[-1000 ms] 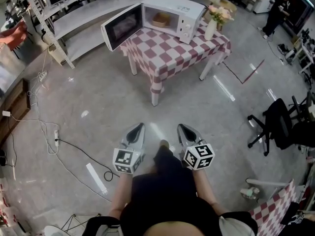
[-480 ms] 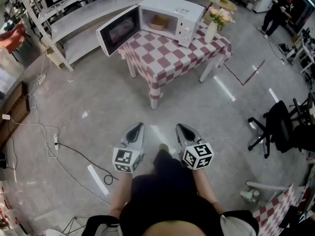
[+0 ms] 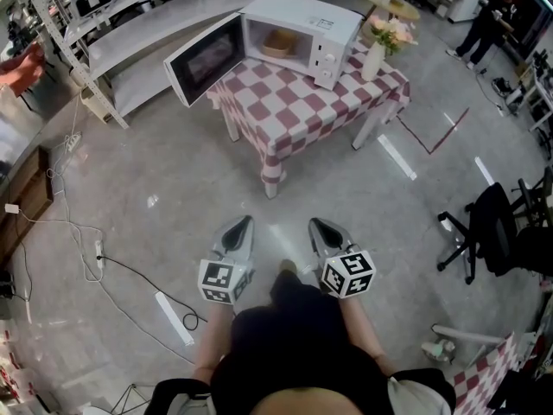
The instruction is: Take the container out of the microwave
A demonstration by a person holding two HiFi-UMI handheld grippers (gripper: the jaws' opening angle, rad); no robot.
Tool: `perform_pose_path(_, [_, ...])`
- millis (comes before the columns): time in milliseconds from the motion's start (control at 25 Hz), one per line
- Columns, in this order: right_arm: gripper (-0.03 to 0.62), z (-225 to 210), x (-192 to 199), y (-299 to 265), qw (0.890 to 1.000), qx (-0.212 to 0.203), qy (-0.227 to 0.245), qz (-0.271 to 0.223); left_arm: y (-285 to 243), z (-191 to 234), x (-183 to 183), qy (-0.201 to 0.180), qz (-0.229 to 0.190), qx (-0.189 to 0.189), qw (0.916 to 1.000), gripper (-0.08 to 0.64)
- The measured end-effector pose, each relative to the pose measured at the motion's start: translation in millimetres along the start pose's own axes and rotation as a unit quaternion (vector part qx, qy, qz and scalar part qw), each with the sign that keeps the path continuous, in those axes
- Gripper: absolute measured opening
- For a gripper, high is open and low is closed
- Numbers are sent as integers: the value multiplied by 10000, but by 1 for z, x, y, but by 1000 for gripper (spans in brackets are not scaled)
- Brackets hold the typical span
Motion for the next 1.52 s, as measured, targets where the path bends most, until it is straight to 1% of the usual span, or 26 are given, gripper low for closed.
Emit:
perform_pose_path(320, [0,-21,-17,-26,9999,-96,39,42,-30,14,-5,35,6,-131,9999,8])
perform_pose_path(600, [0,-39,-28,-49,9995,-275,89,132,-56,24,-8,103,3,-298,9995,8])
perform_pose_path(880, [2,-56,-38,-68,9990,-387,112,184,-78,31,-9,118,6,-384,9992,8])
perform_pose_path(1240, [1,-75,-44,-85,9985,-493,148,204,-102,36,-8,104,9,-477,9988,8])
perform_pose_path(1520, [1,-86,-45,-91,9980,-566,188,205,-113,34,-7,96,-83,-507,9986,8])
Point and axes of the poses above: the fingertips, and each gripper's own axes: y backward along the fingers, z to its left, x out of its underside, the point moved 5 cm from there along y, backward along the fingers, and after that the axes turned 1 degree about -z, right-handed, at the moved point
